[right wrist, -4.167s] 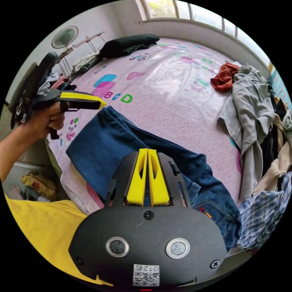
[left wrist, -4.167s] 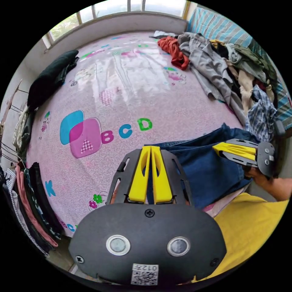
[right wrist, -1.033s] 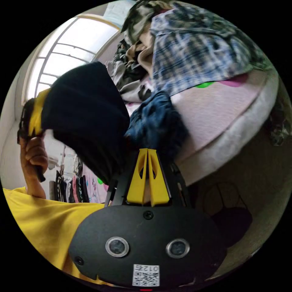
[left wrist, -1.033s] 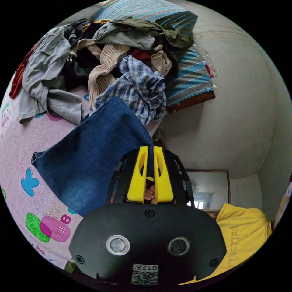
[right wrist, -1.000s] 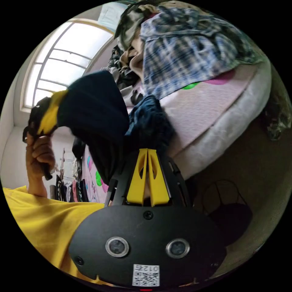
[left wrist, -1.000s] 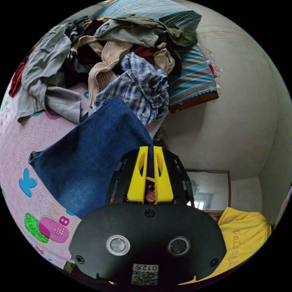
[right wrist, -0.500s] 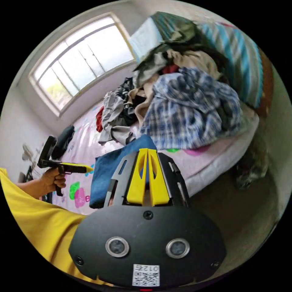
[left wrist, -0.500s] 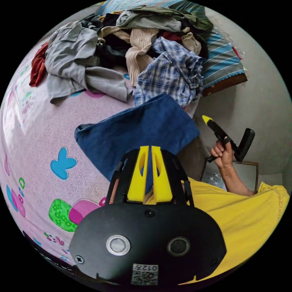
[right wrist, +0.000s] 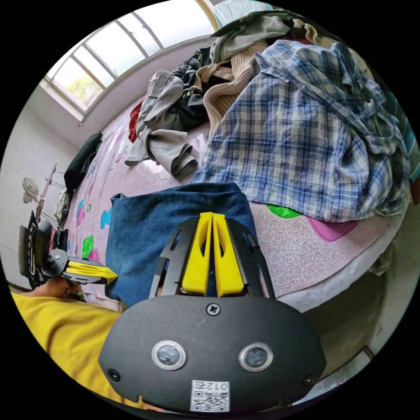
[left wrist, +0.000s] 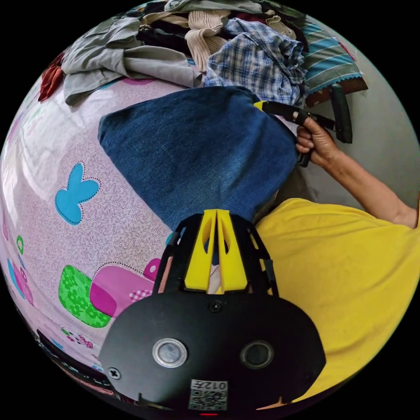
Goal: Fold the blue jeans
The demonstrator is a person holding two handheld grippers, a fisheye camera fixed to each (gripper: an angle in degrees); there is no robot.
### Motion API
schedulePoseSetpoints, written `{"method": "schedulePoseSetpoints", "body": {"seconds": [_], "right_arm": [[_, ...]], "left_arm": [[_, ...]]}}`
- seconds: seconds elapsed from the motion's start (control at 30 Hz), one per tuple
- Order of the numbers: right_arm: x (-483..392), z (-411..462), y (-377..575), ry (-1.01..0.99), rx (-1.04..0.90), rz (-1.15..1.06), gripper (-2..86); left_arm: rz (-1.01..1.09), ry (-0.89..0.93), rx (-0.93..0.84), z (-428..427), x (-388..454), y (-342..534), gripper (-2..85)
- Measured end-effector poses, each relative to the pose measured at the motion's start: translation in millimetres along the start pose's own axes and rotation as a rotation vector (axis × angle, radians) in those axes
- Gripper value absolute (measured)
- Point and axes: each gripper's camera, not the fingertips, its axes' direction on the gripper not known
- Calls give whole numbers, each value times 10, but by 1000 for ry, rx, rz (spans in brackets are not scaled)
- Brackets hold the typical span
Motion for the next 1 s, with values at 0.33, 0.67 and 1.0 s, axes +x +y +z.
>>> {"method": "schedulePoseSetpoints", "body": {"seconds": [0.33,0.67,1.0], "right_arm": [[-30,-120,133,-66,97,-71,-1],[85,-432,152,-160,79,26,-2],[-336,-102,-58,-241,-62,-173,-3]], "left_arm": [[-132,-124,114,-468,-250,-1049,4],[-331,-85,121,-382,-504,-1167,4],[166,-160,-55,10,366,-1166,4]]}}
